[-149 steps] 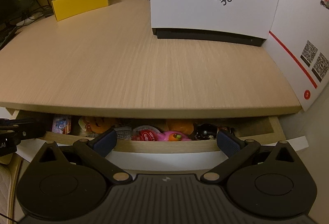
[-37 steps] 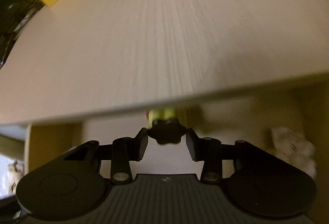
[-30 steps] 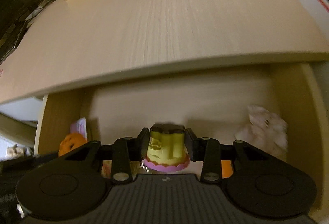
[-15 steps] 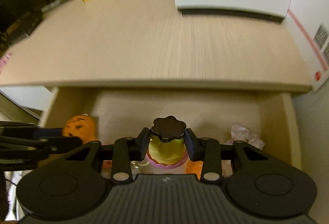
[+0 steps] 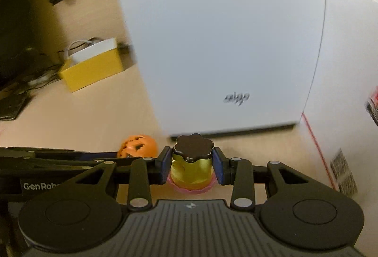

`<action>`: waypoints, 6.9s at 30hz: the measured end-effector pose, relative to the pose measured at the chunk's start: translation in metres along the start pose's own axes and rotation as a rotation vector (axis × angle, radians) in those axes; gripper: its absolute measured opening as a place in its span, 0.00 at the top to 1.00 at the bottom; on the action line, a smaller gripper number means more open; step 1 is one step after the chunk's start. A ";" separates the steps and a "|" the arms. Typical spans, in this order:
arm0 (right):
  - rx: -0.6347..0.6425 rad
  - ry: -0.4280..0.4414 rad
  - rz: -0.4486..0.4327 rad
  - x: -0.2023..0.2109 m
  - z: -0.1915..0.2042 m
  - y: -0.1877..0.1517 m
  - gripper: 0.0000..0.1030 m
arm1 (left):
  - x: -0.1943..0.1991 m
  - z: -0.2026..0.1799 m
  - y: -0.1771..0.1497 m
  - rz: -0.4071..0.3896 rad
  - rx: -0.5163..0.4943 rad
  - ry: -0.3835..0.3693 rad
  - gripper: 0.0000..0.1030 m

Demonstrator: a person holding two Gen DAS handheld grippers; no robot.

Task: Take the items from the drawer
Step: 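Carry the pumpkin with the left tool while the right tool carries the pudding toy onto the desk, then grasp the cream keychain toy with the left tool while the right tool grasps the orange cup toy, then place the keychain toy with the left tool while the right tool places the orange cup on the desk, then reach into the drawer and grasp the pink Volcano package with the right tool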

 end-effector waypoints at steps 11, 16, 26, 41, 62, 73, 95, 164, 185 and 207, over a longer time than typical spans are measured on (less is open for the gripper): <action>-0.047 0.003 0.075 -0.031 -0.019 -0.014 0.59 | -0.010 0.005 -0.001 -0.004 -0.071 0.137 0.64; -0.034 -0.014 0.038 0.001 -0.009 -0.015 0.34 | 0.034 0.006 0.005 -0.080 -0.085 0.141 0.64; 0.122 0.001 0.107 0.050 0.029 -0.057 0.10 | 0.105 0.013 -0.067 0.023 -0.081 0.071 0.64; 0.097 0.121 0.319 0.024 0.053 -0.118 0.10 | 0.086 0.066 -0.163 0.308 0.058 0.236 0.65; 0.082 0.097 0.422 0.000 0.028 -0.128 0.10 | 0.065 0.049 -0.185 0.471 0.002 0.160 0.65; 0.088 0.090 0.470 -0.005 0.024 -0.135 0.10 | 0.021 0.018 -0.176 0.492 -0.414 0.201 0.65; 0.044 0.010 0.474 0.026 -0.008 -0.126 0.10 | -0.018 0.009 -0.187 0.516 -0.347 0.117 0.60; 0.087 0.015 0.216 -0.041 -0.026 -0.026 0.48 | 0.012 0.003 -0.021 0.093 -0.049 0.175 0.73; 0.206 0.077 0.218 0.031 0.021 -0.060 0.28 | 0.092 0.038 -0.059 0.000 0.051 0.226 0.71; 0.200 0.137 0.548 0.003 0.051 -0.152 0.28 | 0.071 0.063 -0.181 0.520 0.156 0.397 0.70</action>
Point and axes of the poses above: each gripper's, at about its wrist camera, not at the fingertips, and x roughly against the way its jaws point, z to its left, y to its top, the point moved 5 cm from there along -x, roughly the way its jaws point, and after that the axes turned 7 degrees about y, right-handed, at the moved point
